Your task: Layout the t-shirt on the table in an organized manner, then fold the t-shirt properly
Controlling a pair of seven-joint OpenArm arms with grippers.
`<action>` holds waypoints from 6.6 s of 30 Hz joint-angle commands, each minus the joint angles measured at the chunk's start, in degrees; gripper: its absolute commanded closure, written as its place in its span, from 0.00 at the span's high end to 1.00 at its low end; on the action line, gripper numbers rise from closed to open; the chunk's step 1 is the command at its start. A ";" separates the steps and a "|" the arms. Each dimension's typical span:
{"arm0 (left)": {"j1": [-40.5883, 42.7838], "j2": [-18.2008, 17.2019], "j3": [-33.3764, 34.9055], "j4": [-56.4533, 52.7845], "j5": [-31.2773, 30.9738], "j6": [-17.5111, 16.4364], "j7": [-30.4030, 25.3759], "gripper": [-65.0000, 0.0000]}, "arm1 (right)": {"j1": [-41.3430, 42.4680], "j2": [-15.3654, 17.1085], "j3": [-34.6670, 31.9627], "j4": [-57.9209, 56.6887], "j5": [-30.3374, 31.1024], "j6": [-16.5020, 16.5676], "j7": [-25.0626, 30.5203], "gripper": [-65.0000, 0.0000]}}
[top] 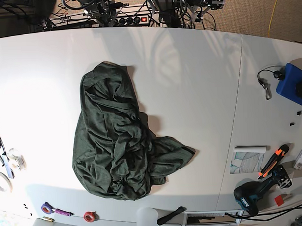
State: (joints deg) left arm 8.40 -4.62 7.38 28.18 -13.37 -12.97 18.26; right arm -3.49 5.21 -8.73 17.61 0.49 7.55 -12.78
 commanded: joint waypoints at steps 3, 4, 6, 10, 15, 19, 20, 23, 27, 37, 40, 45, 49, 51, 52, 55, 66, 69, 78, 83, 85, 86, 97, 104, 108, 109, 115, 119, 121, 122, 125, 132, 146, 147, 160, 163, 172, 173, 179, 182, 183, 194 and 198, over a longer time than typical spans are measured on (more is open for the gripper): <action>0.17 -0.04 0.00 0.42 -0.39 -0.63 0.39 0.00 | 0.13 0.35 0.11 0.31 -0.11 0.09 0.63 0.00; 0.17 -0.04 0.00 0.44 -0.39 -0.63 0.39 0.00 | 0.13 0.35 0.11 0.31 -0.11 0.09 0.63 0.00; 0.20 -0.07 0.00 0.79 -0.39 -0.63 0.39 0.00 | 0.15 0.35 0.11 0.31 -0.11 0.09 0.68 0.00; 0.50 -0.22 0.00 1.79 -0.39 -0.63 0.39 0.00 | 0.13 0.35 0.11 0.31 -0.11 0.09 0.79 0.00; 0.68 -0.33 0.00 1.97 -0.39 -0.63 0.39 0.00 | 0.09 0.37 0.11 0.31 -0.11 0.09 0.81 0.00; 2.47 -1.84 -0.02 3.50 -2.10 -0.61 0.09 0.00 | -1.42 0.85 0.11 1.16 -0.09 0.11 2.91 0.00; 3.41 -2.51 -0.02 4.81 -3.32 -0.63 0.07 0.00 | -2.23 1.14 0.11 1.99 -0.11 0.09 3.61 0.00; 7.08 -4.96 -0.04 10.51 -5.92 -0.61 -0.24 0.00 | -5.25 2.36 0.11 6.03 -0.09 0.09 4.50 0.00; 13.31 -8.35 -0.07 20.24 -6.23 -0.57 -0.26 0.00 | -10.49 4.61 0.11 13.90 -0.09 0.11 5.22 0.00; 32.04 -14.56 -0.07 48.43 -6.40 -0.39 -0.20 0.00 | -30.38 9.73 0.11 40.00 -0.04 0.11 7.15 0.00; 37.22 -16.41 -0.07 56.72 -6.38 -0.35 -0.02 0.00 | -37.35 10.71 0.20 48.61 1.05 -0.04 7.93 0.00; 44.52 -19.47 -0.92 69.42 -6.38 -0.17 1.44 0.00 | -47.78 12.70 0.22 62.79 2.29 -1.03 8.33 0.00; 49.68 -21.53 -4.61 78.62 -6.38 -0.22 1.97 0.00 | -53.99 14.84 0.59 73.85 2.27 -4.63 8.28 0.00; 51.98 -22.49 -7.48 83.06 -6.40 -0.22 2.62 0.00 | -56.85 15.34 2.08 79.41 2.29 -6.14 8.13 0.00; 52.92 -22.93 -9.07 85.26 -6.40 -0.22 3.41 0.00 | -58.23 15.45 3.06 82.16 2.29 -6.16 8.11 0.00; 55.15 -24.02 -14.05 90.99 -6.45 -0.24 4.07 0.00 | -61.40 15.45 6.62 89.99 2.29 -6.14 8.09 0.00; 50.64 -24.59 -23.74 95.97 -18.47 -0.87 4.02 0.00 | -58.38 15.41 15.23 104.67 2.23 -6.12 8.68 0.00; 47.67 -24.61 -23.74 95.95 -18.43 -5.88 4.02 0.00 | -54.97 14.82 15.21 104.65 0.39 -5.99 8.76 0.00; 36.50 -19.85 -23.63 95.76 -18.43 -11.04 0.70 0.00 | -43.63 7.08 15.17 104.65 -1.66 -5.84 8.57 0.00; 30.71 -18.91 -23.63 94.99 -18.38 -11.13 1.14 0.00 | -38.93 3.69 15.17 104.63 -3.10 2.99 4.55 0.00; 29.16 -18.88 -23.63 94.47 -18.36 -11.41 1.92 0.00 | -37.86 3.67 15.17 104.54 -3.10 7.28 3.74 0.24; 28.59 -18.88 -23.63 94.09 -18.16 -11.78 2.21 0.08 | -37.48 3.67 15.17 104.52 -3.13 7.45 3.58 0.35; 26.64 -17.51 -23.63 87.41 -18.43 -13.46 2.27 0.60 | -32.30 6.23 15.17 96.56 -3.08 7.19 -0.46 0.50; 26.82 -15.32 -23.63 87.32 -18.51 -13.53 2.34 0.60 | -29.07 6.21 15.17 88.28 -3.08 7.23 0.76 0.50; 26.82 -15.21 -23.63 87.32 -18.62 -13.51 2.34 0.60 | -28.72 6.21 15.17 87.52 -3.08 7.21 1.20 0.50; 26.80 -15.21 -23.63 87.32 -18.64 -13.51 2.32 0.60 | -28.72 6.21 15.17 87.52 -3.06 7.23 1.25 0.50; 26.77 -15.21 -23.63 87.32 -18.88 -13.75 2.32 0.60 | -28.72 6.19 15.17 87.52 -2.91 7.23 1.92 0.05; 26.67 -15.23 -23.63 87.23 -21.68 -13.62 3.30 0.58 | -28.89 6.21 15.17 87.52 -2.91 9.55 1.95 0.00; 25.18 -15.21 -23.63 86.95 -25.44 -13.44 6.32 0.51 | -28.92 6.19 14.99 87.52 -2.91 11.91 2.10 0.00; 24.06 -15.23 -23.63 86.68 -27.04 -13.46 8.07 0.49 | -28.94 6.21 14.69 87.54 -2.91 12.94 2.10 0.00; 20.48 -15.21 -23.63 85.44 -29.77 -13.49 11.74 0.47 | -30.05 6.19 12.92 87.54 -2.93 14.97 2.16 0.00; 12.52 -15.23 -19.58 81.31 -33.14 -14.08 14.88 0.47 | -32.44 6.19 6.10 87.54 -3.67 15.17 2.05 0.00; -8.70 -8.26 6.43 64.15 -23.65 -10.43 15.19 0.47 | -33.55 6.19 0.52 87.54 -14.38 14.88 0.44 0.00; -10.29 -7.39 7.26 62.34 -23.63 -10.45 15.26 0.47 | -33.73 6.19 0.52 87.54 -14.82 14.91 0.44 0.00; -26.45 2.19 10.62 42.16 -23.65 -12.55 16.81 0.47 | -34.62 6.19 0.52 87.54 -16.65 14.91 0.33 0.00; -28.04 3.74 10.62 38.86 -23.65 -12.57 16.22 0.47 | -34.62 6.19 0.52 87.54 -16.63 14.91 0.37 0.00; -29.14 6.69 10.62 36.59 -23.78 -12.61 14.01 0.00 | -34.58 6.19 0.52 87.54 -16.63 14.82 0.85 0.00; -29.55 6.67 10.60 36.59 -23.98 -12.66 14.03 0.00 | -34.58 6.21 0.52 87.54 -16.63 14.67 1.22 0.00; -33.22 6.34 5.97 38.84 -31.15 -18.95 19.85 0.00 | -33.09 6.19 0.52 91.30 -16.63 14.75 4.13 0.00; -35.19 6.25 1.16 39.60 -35.74 -20.85 23.98 0.00 | -31.45 6.01 0.52 95.67 -16.61 14.75 3.93 0.00; -35.89 6.03 -0.31 39.60 -37.48 -21.38 24.57 0.00 | -30.49 5.79 0.52 96.98 -16.57 14.75 3.96 0.00; -45.64 -1.22 -8.31 39.60 -39.85 -21.62 26.82 0.00 | -18.12 -1.75 -6.60 100.83 -13.42 17.31 3.26 0.00; -49.31 -6.32 -8.31 39.60 -39.85 -21.62 26.86 0.00 | -13.94 -5.53 -14.58 100.83 -13.90 17.29 1.33 0.00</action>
State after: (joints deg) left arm -38.41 -10.85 -0.71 66.72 -51.66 -34.20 46.98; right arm -17.78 -0.03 -23.38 117.23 -13.87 25.08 -13.23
